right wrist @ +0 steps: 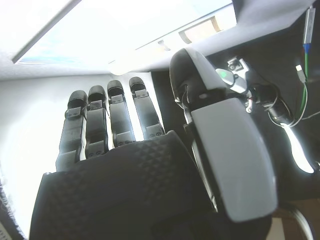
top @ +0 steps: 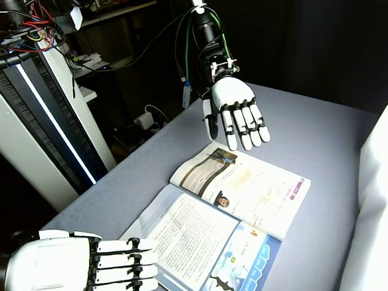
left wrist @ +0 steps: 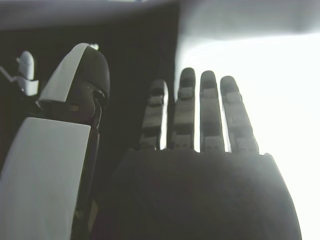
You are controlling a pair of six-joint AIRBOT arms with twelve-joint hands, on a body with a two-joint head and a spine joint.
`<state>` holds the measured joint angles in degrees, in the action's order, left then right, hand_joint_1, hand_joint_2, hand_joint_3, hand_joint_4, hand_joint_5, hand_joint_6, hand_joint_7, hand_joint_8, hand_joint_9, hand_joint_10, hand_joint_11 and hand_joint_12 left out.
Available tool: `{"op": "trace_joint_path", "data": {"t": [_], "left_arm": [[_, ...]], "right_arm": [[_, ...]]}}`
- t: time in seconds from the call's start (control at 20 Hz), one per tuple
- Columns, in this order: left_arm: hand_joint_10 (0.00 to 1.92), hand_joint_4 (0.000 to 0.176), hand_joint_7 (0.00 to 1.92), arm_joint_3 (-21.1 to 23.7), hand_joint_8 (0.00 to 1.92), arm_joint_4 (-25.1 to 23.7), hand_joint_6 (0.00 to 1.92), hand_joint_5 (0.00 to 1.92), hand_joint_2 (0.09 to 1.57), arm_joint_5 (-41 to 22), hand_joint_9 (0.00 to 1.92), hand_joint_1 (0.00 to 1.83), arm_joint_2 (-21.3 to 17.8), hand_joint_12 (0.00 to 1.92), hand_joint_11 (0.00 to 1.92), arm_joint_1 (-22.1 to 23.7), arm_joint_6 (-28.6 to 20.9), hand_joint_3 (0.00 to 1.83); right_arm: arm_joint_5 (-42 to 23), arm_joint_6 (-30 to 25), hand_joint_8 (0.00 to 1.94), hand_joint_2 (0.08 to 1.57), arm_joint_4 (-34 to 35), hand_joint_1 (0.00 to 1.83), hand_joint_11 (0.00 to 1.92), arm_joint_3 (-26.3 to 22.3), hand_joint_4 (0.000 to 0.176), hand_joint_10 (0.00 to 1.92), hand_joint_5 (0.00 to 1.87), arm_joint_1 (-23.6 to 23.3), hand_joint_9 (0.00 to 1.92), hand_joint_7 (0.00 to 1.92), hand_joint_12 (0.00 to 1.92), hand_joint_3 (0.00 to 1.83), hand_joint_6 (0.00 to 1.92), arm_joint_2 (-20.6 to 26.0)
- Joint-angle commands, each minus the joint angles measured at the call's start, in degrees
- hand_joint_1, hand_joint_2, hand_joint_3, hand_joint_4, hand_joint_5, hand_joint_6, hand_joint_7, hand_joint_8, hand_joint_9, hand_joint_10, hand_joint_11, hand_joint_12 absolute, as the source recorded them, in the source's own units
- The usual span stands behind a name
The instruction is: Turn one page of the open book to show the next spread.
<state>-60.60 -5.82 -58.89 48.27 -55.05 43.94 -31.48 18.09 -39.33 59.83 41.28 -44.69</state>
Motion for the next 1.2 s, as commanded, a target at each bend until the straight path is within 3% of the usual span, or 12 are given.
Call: {"op": "trace_joint_path", "data": {"t": [0.0,0.3,0.35,0.4,0.45,0.5,0.65,0.7,0.8,0.95,1.1,1.15], "left_arm": [[0.00,0.034,0.00,-0.26,0.00,0.87,0.02,0.08,1.31,-6.20,0.00,0.34,-0.01,0.00,0.00,0.64,-0.24,0.02],[0.00,0.036,0.00,-0.40,0.00,0.78,0.01,0.08,1.32,-6.13,0.00,0.29,-0.30,0.00,0.00,0.66,-0.30,0.01],[0.00,0.067,0.00,-0.38,0.00,0.79,0.00,0.01,1.33,-6.15,0.00,0.16,-0.56,0.00,0.00,0.63,-0.30,0.01],[0.00,0.073,0.00,-0.29,0.00,0.79,0.00,0.00,1.33,-6.23,0.00,0.13,-0.88,0.00,0.00,0.60,-0.30,0.01],[0.00,0.063,0.00,-0.19,0.00,0.79,0.00,0.01,1.33,-6.23,0.00,0.16,-1.18,0.00,0.00,0.58,-0.30,0.01],[0.00,0.075,0.00,-0.10,0.00,0.78,0.00,0.00,1.33,-6.15,0.00,0.12,-1.45,0.00,0.00,0.53,-0.29,0.01],[0.00,0.039,0.00,0.28,0.00,0.74,0.00,0.00,1.35,-6.07,0.00,0.07,-2.43,0.00,0.00,0.14,-0.22,0.01],[0.00,0.018,0.00,0.40,0.00,0.74,0.00,0.00,1.36,-6.12,0.00,0.18,-2.68,0.00,0.00,0.07,-0.19,0.01],[0.00,0.025,0.00,0.52,0.00,0.76,0.00,0.00,1.38,-6.21,0.00,0.18,-2.94,0.00,0.00,-0.04,-0.16,0.01],[0.00,0.041,0.00,0.66,0.00,1.09,0.00,0.00,1.38,-6.86,0.00,0.23,-3.23,0.00,0.00,-0.35,-0.09,0.00],[0.00,0.023,0.00,0.94,0.00,1.83,0.00,0.01,1.36,-7.64,0.00,0.34,-3.63,0.00,0.00,-0.78,0.38,0.00],[0.00,0.036,0.00,1.03,0.00,2.14,0.00,0.00,1.36,-7.96,0.00,0.32,-3.76,0.00,0.00,-0.95,0.54,0.00]], "right_arm": [[-4.36,-0.39,0.00,1.33,1.30,0.00,0.00,0.12,0.000,0.00,0.02,-0.70,0.00,0.00,0.00,0.06,0.01,0.06],[-3.35,-3.38,0.00,1.35,-2.64,0.03,0.01,1.14,0.000,0.00,0.07,-0.93,0.00,0.00,0.01,0.03,0.02,-1.25],[-2.69,-4.64,0.00,1.35,-4.35,0.02,0.01,1.36,0.000,0.00,0.07,-1.32,0.00,0.00,0.01,0.02,0.02,-1.56],[-2.11,-5.95,0.00,1.34,-6.16,0.03,0.01,1.65,0.000,0.00,0.08,-1.77,0.00,0.00,0.01,0.02,0.02,-1.92],[-1.70,-7.25,0.00,1.34,-7.73,0.07,0.00,1.96,0.000,0.00,0.11,-2.16,0.01,0.02,0.15,0.00,0.01,-2.28],[-0.98,-8.86,0.00,1.34,-10.00,0.06,0.00,2.29,0.000,0.00,0.08,-2.75,0.00,0.00,0.10,0.00,0.00,-2.81],[1.12,-13.83,0.00,1.34,-17.14,0.03,0.00,3.43,0.000,0.00,0.09,-4.36,0.00,0.01,0.08,0.00,0.00,-4.43],[1.57,-14.84,0.00,1.34,-18.43,0.03,0.00,3.75,0.000,0.00,0.09,-4.55,0.00,0.01,0.12,0.00,0.00,-4.82],[2.38,-16.44,0.00,1.33,-20.33,0.03,0.00,4.43,0.000,0.00,0.09,-4.62,0.00,0.00,0.07,0.00,0.00,-5.58],[3.07,-18.44,0.00,1.34,-22.68,0.00,0.00,5.12,0.000,0.00,0.10,-4.62,0.01,0.00,0.22,0.00,0.00,-6.37],[3.55,-20.28,0.00,1.35,-24.74,0.00,0.00,5.77,0.000,0.00,0.08,-4.62,0.01,0.02,0.19,0.00,0.00,-7.26],[3.62,-20.80,0.00,1.35,-25.41,0.00,0.00,6.04,0.000,0.00,0.06,-4.62,0.00,0.00,0.13,0.00,0.00,-7.66]]}}
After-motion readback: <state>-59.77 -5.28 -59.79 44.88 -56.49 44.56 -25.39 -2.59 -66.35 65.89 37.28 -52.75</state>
